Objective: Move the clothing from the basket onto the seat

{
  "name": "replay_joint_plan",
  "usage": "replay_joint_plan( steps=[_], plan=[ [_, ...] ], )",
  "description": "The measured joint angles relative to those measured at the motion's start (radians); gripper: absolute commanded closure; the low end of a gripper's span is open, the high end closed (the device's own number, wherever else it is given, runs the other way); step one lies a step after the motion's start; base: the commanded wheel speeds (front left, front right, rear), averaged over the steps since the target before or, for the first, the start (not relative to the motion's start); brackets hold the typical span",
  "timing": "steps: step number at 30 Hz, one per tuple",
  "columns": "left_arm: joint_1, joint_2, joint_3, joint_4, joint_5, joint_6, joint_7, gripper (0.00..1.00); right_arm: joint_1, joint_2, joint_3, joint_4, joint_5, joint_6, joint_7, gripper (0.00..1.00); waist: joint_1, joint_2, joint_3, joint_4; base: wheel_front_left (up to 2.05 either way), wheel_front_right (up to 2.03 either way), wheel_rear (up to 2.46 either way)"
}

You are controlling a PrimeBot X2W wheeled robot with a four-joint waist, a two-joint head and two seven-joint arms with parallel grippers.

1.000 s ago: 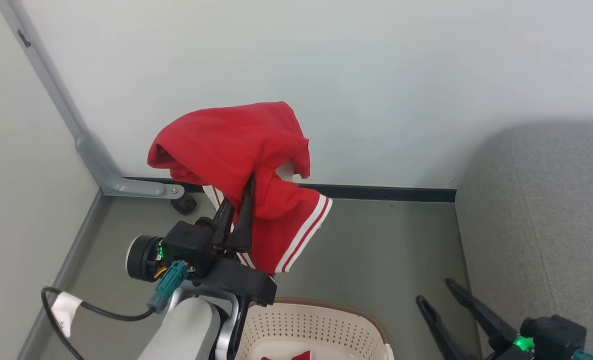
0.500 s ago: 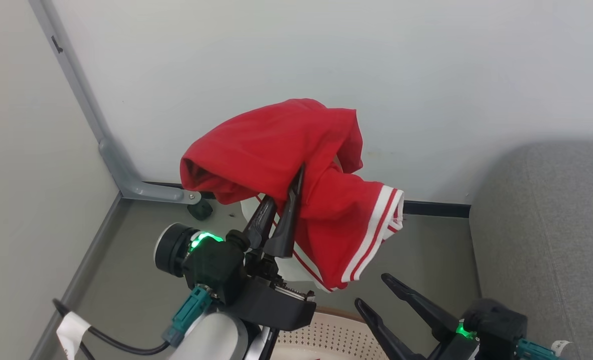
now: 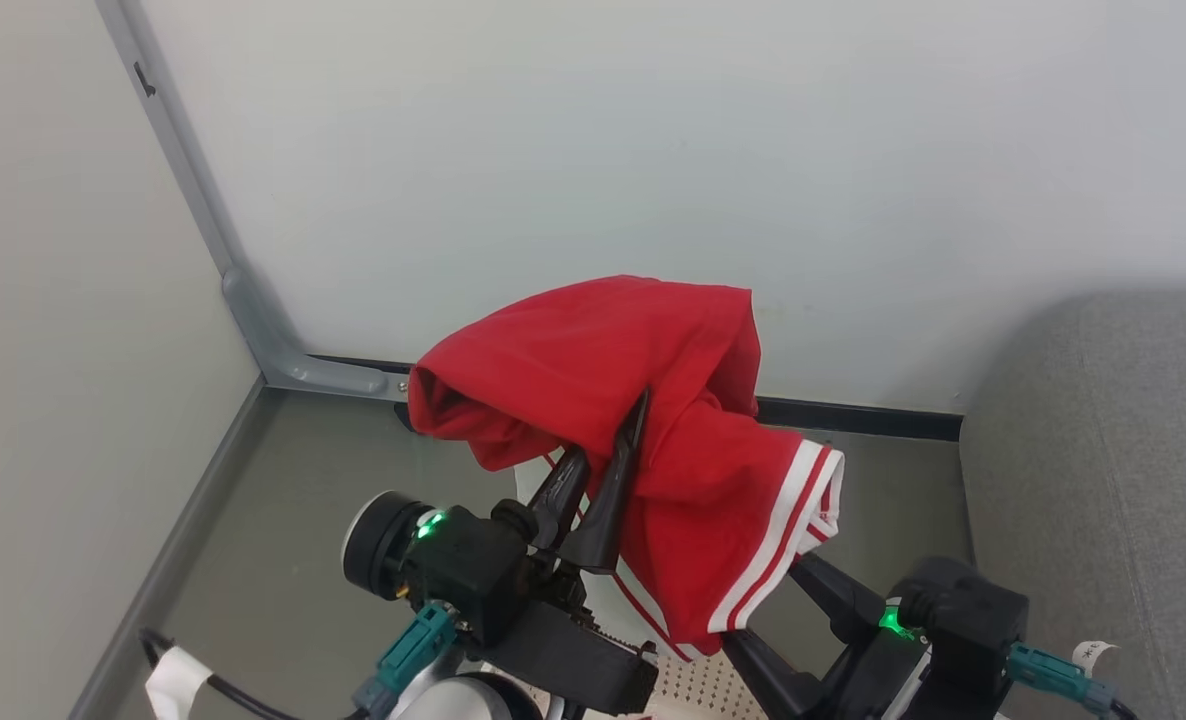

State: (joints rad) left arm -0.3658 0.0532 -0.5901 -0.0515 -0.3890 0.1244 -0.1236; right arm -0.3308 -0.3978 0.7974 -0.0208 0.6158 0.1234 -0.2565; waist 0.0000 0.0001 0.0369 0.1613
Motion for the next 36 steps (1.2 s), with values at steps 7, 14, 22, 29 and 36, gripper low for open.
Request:
replay_joint_plan(
  steps=[7, 14, 22, 29, 36],
  plan=[
    [0.006, 0.001, -0.002, -0.017, -0.002, 0.0, 0.036, 1.0, -0.028, 0.018, 0.02, 0.015, 0.0, 0.0, 0.0, 1.0, 0.0, 0.0, -0.001, 0.008, 0.0, 0.0, 0.0],
    [0.012, 0.001, 0.0, -0.035, -0.002, 0.0, 0.067, 1.0, -0.041, 0.024, 0.021, 0.02, 0.001, 0.0, 0.0, 1.0, 0.0, 0.0, 0.0, 0.01, 0.0, 0.0, 0.0],
    [0.03, 0.001, 0.01, -0.055, -0.002, 0.0, 0.087, 1.0, -0.046, 0.022, -0.002, 0.014, 0.009, 0.0, 0.0, 1.0, 0.0, 0.0, -0.001, 0.004, 0.0, 0.0, 0.0],
    [0.089, 0.001, 0.02, -0.065, 0.003, 0.0, 0.099, 0.54, -0.05, 0.019, -0.071, 0.023, 0.019, 0.0, 0.0, 1.0, 0.0, -0.0001, -0.005, -0.008, 0.0, 0.0, 0.0],
    [0.14, 0.001, 0.018, -0.073, 0.023, 0.0, 0.11, 0.0, -0.066, 0.013, -0.154, 0.067, 0.033, 0.0, 0.0, 1.0, 0.0, 0.0, -0.009, -0.024, 0.0, 0.0, 0.0]
  ],
)
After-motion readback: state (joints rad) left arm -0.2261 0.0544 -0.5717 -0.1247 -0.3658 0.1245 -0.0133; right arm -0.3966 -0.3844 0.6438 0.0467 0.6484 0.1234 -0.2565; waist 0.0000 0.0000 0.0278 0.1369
